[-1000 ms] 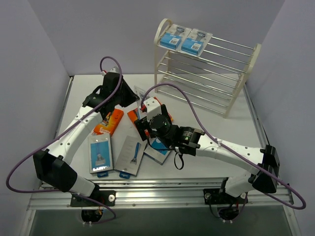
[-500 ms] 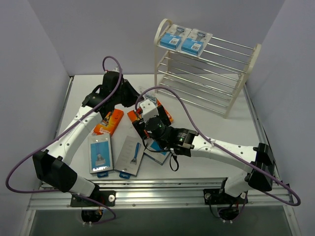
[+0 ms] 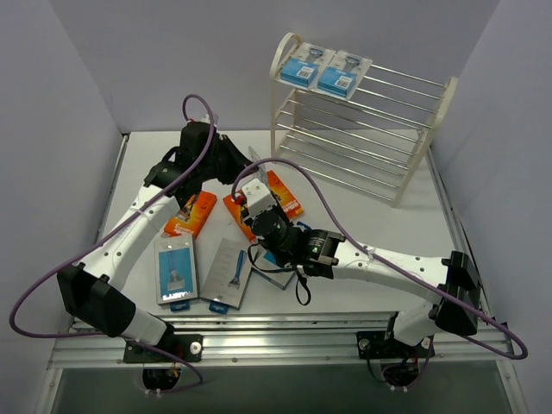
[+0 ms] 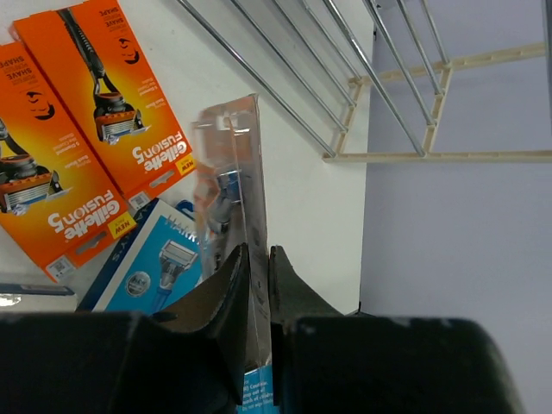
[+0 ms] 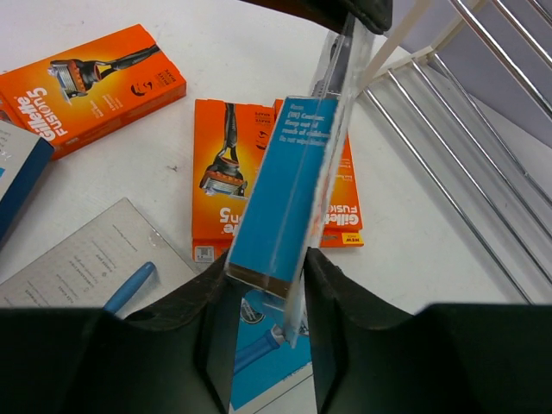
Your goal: Place and organize the shaving razors onto the shelf
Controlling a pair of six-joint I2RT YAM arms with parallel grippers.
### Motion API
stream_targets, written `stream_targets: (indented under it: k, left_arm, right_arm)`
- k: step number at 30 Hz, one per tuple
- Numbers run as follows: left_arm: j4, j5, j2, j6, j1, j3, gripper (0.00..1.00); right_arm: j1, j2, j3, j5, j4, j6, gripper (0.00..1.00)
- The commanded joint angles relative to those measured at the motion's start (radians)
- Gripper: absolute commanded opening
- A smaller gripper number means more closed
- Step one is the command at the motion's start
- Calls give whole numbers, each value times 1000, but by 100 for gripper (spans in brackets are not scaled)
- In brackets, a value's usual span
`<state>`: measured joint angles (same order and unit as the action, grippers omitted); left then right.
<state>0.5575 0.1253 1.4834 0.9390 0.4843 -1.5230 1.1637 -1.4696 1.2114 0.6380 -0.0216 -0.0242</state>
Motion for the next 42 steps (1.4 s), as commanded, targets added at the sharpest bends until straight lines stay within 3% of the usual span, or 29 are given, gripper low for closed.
stream_targets:
  k: [1, 2, 4, 6, 7, 10, 17, 23, 29, 36, 42]
  left_arm:
    - [-59, 42, -8, -14, 11, -17, 2]
    - [-62, 40, -6, -16, 11, -17, 2]
    - [-74, 46, -3, -16, 11, -13, 2]
    - [-91, 51, -2, -14, 10, -9, 11]
    - [-94, 53, -5, -14, 10, -9, 24]
    - [-146, 39, -28, -11, 7, 15, 32]
    - [-228, 8, -130, 38, -67, 72, 64]
    - [-231, 17, -215, 52, -159, 127, 67]
    - [-252, 60, -305, 40, -182, 259, 67]
    - [-427, 131, -425, 59, -159, 472, 65]
    - [-537, 181, -443, 149, -158, 509, 65]
  right_arm:
    - [-7, 14, -7, 77, -31, 0, 24]
    - [-9, 14, -6, 78, -28, 0, 15]
    - [-7, 15, -3, 83, -24, 0, 8]
    - [-7, 22, -3, 91, -21, 0, 0]
    - [-7, 22, -3, 91, -21, 0, 0]
    - [-7, 37, -6, 91, -24, -2, 0]
    - [-10, 72, -26, 92, -41, -6, 0]
    - [-18, 101, -33, 83, -44, -13, 0]
    - [-33, 143, -29, 59, -46, -45, 0]
    - [-84, 232, -45, -101, -92, -111, 0]
    - [-87, 270, -73, -155, -166, -121, 0]
